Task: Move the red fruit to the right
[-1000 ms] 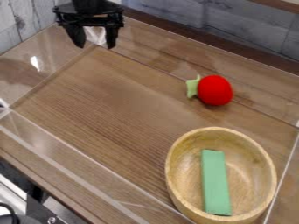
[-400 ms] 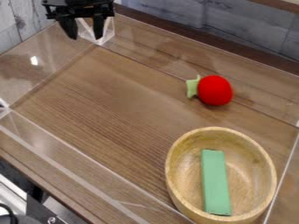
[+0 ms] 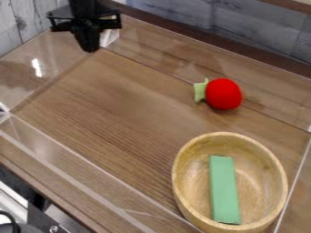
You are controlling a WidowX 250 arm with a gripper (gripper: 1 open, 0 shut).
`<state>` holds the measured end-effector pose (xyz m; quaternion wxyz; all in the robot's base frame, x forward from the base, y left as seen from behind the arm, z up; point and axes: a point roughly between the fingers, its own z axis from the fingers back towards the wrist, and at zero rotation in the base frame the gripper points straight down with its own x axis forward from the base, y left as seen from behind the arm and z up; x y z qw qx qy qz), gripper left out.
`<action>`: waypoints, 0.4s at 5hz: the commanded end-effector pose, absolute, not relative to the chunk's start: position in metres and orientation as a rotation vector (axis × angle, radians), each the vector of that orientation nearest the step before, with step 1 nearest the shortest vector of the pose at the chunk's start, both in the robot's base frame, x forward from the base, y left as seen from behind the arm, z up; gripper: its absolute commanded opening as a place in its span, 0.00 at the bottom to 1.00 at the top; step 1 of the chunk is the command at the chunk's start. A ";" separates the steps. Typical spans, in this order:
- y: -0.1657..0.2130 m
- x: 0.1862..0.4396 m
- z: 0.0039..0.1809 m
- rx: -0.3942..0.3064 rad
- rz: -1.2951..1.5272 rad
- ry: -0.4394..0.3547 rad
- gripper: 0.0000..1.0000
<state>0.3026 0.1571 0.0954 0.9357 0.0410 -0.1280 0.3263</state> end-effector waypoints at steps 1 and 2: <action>0.155 0.308 0.122 0.112 0.720 -0.338 1.00; 0.159 0.312 0.122 0.127 0.770 -0.336 1.00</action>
